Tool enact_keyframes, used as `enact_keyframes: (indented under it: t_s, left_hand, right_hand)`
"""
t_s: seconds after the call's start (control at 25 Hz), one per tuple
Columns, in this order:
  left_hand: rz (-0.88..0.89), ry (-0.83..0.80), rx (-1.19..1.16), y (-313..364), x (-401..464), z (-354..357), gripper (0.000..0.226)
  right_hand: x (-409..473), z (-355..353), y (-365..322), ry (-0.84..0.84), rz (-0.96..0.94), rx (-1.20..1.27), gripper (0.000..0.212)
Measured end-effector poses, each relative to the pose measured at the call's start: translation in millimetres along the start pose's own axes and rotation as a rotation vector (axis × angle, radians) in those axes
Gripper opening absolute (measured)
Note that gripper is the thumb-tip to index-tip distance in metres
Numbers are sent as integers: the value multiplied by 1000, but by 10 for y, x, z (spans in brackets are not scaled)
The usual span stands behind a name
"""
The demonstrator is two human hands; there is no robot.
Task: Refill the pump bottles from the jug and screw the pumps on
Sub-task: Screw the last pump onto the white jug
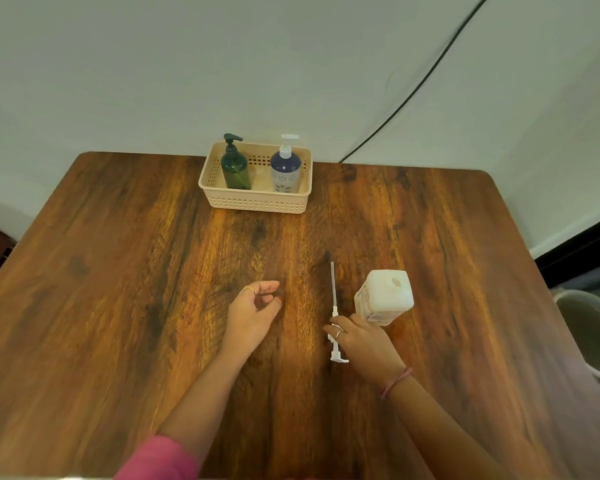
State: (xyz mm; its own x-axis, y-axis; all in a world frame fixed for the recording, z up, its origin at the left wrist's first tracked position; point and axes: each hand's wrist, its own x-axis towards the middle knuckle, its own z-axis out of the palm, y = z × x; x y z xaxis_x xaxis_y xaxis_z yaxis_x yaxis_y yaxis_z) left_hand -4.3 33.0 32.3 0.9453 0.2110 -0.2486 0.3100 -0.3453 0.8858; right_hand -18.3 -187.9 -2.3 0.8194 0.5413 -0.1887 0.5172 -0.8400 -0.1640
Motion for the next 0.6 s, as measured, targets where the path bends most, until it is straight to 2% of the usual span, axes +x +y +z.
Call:
enact_keyframes:
  t_s: [0.16,0.28,0.44,0.6]
  left_hand:
    - [-9,9,17,9,-140,38,27]
    - [-22,14,20,36,-220,98,28]
    - [-4,12,3,82,-254,216,28]
    - [-31,17,-6,150,-250,391,37]
  right_hand:
    - [-20,119,67,-94,-96,-49,52]
    - [-2,144,120,-94,-105,5,50]
    - [-25,-56,175,27,-103,391,36]
    - [-235,-579,135,302,-4,816,26]
